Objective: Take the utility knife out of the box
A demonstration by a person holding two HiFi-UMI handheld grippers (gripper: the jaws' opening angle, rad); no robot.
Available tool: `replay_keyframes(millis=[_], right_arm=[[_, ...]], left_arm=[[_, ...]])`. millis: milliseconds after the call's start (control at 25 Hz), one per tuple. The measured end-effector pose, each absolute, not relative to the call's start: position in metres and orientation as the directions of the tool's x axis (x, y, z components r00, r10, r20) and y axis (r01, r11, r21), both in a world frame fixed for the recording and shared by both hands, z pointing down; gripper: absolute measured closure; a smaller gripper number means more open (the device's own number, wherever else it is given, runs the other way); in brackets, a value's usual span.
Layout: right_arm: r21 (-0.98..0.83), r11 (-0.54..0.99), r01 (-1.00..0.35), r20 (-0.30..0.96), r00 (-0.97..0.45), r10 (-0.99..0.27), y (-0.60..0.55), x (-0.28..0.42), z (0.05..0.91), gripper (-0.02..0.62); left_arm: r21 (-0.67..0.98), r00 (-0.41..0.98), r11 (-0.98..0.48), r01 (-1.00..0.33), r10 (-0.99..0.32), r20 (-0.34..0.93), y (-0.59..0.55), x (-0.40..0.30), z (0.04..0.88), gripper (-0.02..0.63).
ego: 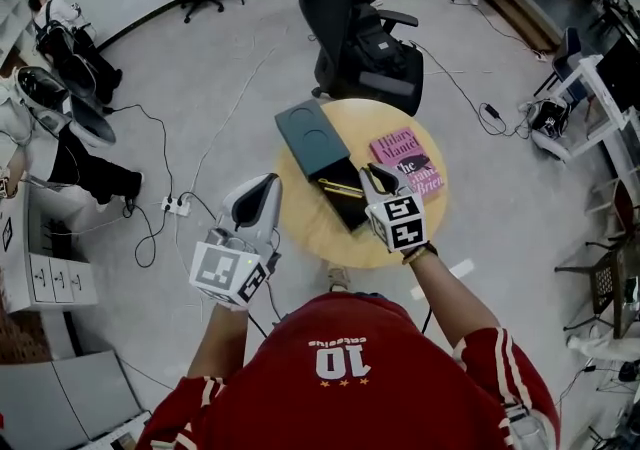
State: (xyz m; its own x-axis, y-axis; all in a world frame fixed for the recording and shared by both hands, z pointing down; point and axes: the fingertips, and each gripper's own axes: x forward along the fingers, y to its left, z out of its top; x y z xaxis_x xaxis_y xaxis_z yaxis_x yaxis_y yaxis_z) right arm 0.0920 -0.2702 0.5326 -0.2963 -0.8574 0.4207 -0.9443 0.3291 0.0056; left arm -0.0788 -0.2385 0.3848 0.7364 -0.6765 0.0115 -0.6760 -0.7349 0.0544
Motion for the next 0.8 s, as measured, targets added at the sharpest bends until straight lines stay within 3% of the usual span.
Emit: replay_keyframes(millis=[520,800], right_arm=[[-0.033,0.282,-0.959,0.111,-0.284,-0.952,-0.198,0.100,0.379,0.557],[-0.009,0.285,-0.958,0.013,-0.285,-0.958,-0.157,0.087,0.331,0.557]], left_arm=[[-0.010,0.744,-0.744,-0.668,-0.667,-0.018,-0.203,-0.081,0.360,0.603],[-0.021,0.780,-0.780,-0.626,-0.626,-0.006,-0.181,-0.083,0.359,0.603]])
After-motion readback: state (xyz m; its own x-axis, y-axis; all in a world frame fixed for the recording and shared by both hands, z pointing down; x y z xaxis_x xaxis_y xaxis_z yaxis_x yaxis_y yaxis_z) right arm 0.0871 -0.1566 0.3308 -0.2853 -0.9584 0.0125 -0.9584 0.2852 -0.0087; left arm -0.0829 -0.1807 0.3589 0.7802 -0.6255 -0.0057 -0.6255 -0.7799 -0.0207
